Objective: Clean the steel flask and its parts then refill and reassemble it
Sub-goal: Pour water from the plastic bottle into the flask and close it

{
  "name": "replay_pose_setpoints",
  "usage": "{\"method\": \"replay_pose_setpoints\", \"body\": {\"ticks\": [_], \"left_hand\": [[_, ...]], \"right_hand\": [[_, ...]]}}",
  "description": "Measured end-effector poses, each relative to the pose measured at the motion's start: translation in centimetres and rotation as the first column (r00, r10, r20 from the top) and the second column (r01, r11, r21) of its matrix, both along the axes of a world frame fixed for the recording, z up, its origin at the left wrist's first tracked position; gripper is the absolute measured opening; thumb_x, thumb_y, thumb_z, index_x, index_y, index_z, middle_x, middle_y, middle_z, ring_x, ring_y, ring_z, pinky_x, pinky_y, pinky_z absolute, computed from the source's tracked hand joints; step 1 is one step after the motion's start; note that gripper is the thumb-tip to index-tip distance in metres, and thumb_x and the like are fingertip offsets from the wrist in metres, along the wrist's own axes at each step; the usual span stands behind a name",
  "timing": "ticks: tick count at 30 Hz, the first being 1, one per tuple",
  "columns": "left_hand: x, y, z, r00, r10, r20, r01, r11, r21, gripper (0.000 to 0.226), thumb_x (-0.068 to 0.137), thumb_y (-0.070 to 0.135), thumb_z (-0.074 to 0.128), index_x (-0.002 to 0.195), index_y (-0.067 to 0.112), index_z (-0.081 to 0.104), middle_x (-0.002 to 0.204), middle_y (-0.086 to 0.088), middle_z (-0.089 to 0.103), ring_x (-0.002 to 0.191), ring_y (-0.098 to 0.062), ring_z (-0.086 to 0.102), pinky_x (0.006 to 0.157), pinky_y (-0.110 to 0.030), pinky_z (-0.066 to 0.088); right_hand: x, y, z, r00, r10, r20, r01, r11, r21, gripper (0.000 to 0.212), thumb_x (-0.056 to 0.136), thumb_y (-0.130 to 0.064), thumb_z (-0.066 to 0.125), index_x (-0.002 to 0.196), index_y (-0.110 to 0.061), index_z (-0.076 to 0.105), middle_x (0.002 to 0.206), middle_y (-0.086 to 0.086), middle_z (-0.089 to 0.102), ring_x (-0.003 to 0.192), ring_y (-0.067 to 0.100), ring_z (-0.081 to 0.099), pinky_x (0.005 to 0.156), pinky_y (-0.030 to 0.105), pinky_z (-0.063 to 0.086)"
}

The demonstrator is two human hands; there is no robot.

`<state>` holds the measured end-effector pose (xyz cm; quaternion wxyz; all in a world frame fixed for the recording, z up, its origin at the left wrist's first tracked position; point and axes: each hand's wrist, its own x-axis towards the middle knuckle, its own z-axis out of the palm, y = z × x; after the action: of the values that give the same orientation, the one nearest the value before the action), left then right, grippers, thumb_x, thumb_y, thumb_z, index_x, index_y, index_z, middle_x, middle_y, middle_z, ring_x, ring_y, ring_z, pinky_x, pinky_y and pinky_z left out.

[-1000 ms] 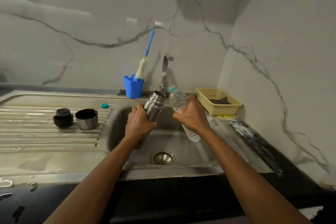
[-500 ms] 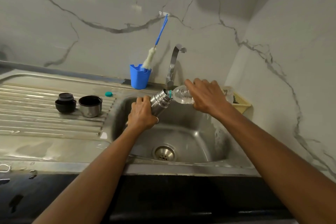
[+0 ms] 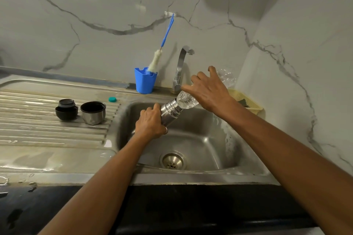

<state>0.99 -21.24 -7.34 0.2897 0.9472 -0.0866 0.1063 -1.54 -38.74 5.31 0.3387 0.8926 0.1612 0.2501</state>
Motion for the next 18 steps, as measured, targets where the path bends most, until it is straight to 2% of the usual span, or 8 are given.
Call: {"method": "replay_pose_setpoints", "body": {"ticks": [4, 9, 18], "left_hand": [[0.05, -0.09, 0.08, 1.000, -0.017, 0.006, 0.017, 1.000, 0.001, 0.067, 0.069, 0.028, 0.086, 0.121, 0.017, 0.045, 0.114, -0.006, 0.059, 0.101, -0.024, 0.051, 0.074, -0.038, 0.043], [-0.09, -0.05, 0.21, 1.000, -0.011, 0.000, 0.011, 1.000, -0.016, 0.068, 0.070, 0.028, 0.087, 0.123, 0.016, 0.045, 0.113, -0.005, 0.059, 0.093, -0.021, 0.049, 0.073, -0.036, 0.042], [-0.40, -0.07, 0.38, 1.000, -0.021, -0.019, 0.021, 0.999, -0.031, 0.065, 0.072, 0.027, 0.086, 0.119, 0.016, 0.044, 0.105, -0.001, 0.050, 0.090, -0.022, 0.051, 0.073, -0.037, 0.041]], "right_hand": [[0.14, 0.49, 0.08, 1.000, -0.001, 0.007, 0.001, 0.999, -0.042, 0.048, 0.095, -0.015, 0.065, 0.136, -0.033, 0.050, 0.116, 0.007, 0.059, 0.117, 0.029, 0.051, 0.113, 0.062, 0.023], [0.16, 1.01, 0.28, 0.999, -0.010, 0.031, 0.012, 0.998, -0.055, 0.050, 0.095, -0.020, 0.068, 0.139, -0.035, 0.049, 0.127, 0.008, 0.058, 0.126, 0.030, 0.046, 0.114, 0.065, 0.021], [0.49, 0.78, 0.18, 1.000, -0.010, 0.029, 0.011, 1.000, -0.020, 0.048, 0.095, -0.023, 0.069, 0.137, -0.034, 0.049, 0.131, 0.008, 0.056, 0.124, 0.030, 0.048, 0.113, 0.063, 0.023]]}}
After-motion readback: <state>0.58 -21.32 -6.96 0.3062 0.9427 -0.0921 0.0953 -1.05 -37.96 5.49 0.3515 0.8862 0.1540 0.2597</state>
